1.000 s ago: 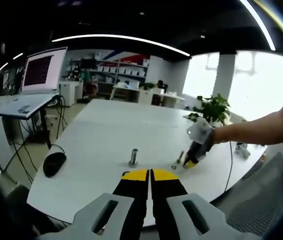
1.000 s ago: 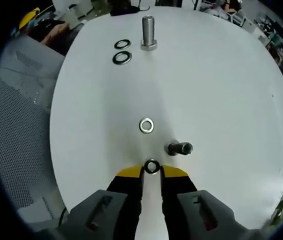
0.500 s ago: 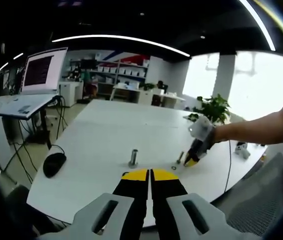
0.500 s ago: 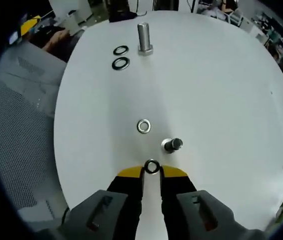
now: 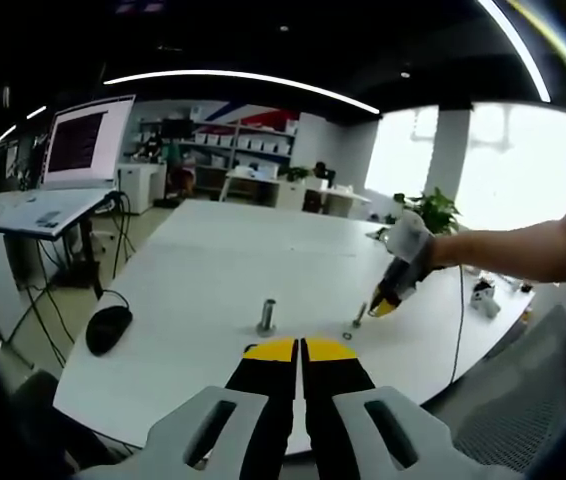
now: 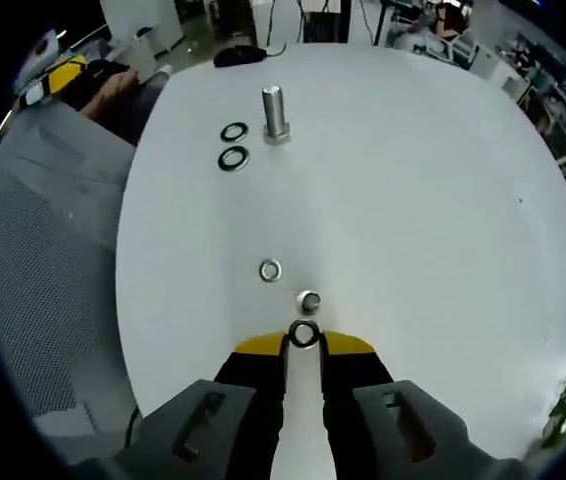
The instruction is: Place the washer onto the threaded stud by aligning its center hole with the stud, sliding it down to the base, and recovering from edge contact or off-axis alignment until the washer reaches the visible bottom stop.
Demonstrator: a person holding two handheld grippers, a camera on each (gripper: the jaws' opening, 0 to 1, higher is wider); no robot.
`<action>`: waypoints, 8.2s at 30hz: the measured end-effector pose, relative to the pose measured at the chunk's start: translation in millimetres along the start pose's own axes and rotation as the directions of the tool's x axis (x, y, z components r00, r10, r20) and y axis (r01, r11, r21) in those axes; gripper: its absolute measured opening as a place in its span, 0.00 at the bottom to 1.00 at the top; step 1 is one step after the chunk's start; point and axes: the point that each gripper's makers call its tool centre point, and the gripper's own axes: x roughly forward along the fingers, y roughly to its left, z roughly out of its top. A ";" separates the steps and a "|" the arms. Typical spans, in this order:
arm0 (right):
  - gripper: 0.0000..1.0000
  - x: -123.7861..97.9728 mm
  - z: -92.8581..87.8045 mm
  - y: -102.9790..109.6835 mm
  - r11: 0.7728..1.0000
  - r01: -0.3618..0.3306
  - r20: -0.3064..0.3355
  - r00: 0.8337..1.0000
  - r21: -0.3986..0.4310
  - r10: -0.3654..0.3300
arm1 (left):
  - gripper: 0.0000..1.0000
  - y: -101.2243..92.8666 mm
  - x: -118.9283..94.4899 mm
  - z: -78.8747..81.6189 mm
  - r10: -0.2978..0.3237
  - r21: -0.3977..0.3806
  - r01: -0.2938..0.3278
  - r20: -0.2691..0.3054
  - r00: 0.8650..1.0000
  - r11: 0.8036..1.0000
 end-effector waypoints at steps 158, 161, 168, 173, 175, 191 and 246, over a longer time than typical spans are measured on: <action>0.17 40.1 36.0 42.1 0.978 0.112 0.220 0.964 0.178 -0.151 | 0.00 7.1 -0.7 -2.0 0.012 -0.025 -0.012 -0.008 1.000 1.000; 0.17 41.9 39.4 42.3 0.972 0.122 0.242 0.955 0.202 -0.170 | 0.00 7.1 -0.7 -1.8 0.012 -0.026 -0.012 -0.006 1.000 1.000; 0.17 46.7 41.4 39.3 0.956 0.151 0.268 0.938 0.250 -0.219 | 0.00 6.9 -0.7 -2.7 0.011 -0.025 -0.011 -0.011 1.000 1.000; 0.17 45.2 39.1 31.8 0.942 0.188 0.269 0.926 0.278 -0.264 | 0.00 6.9 -0.7 -2.3 0.011 -0.026 -0.011 -0.009 1.000 1.000; 0.17 47.3 37.4 33.1 0.942 0.174 0.268 0.929 0.287 -0.254 | 0.00 6.8 -0.6 -2.3 0.010 -0.026 -0.011 -0.010 1.000 1.000; 0.18 54.8 32.3 30.7 0.926 0.192 0.268 0.921 0.324 -0.284 | 0.00 6.5 -0.6 -3.1 0.011 -0.026 -0.011 -0.016 1.000 1.000; 0.15 -7.7 53.4 18.0 0.901 0.196 0.411 0.838 0.387 -0.358 | 0.00 6.2 -1.0 -0.5 0.008 -0.025 -0.008 -0.001 1.000 1.000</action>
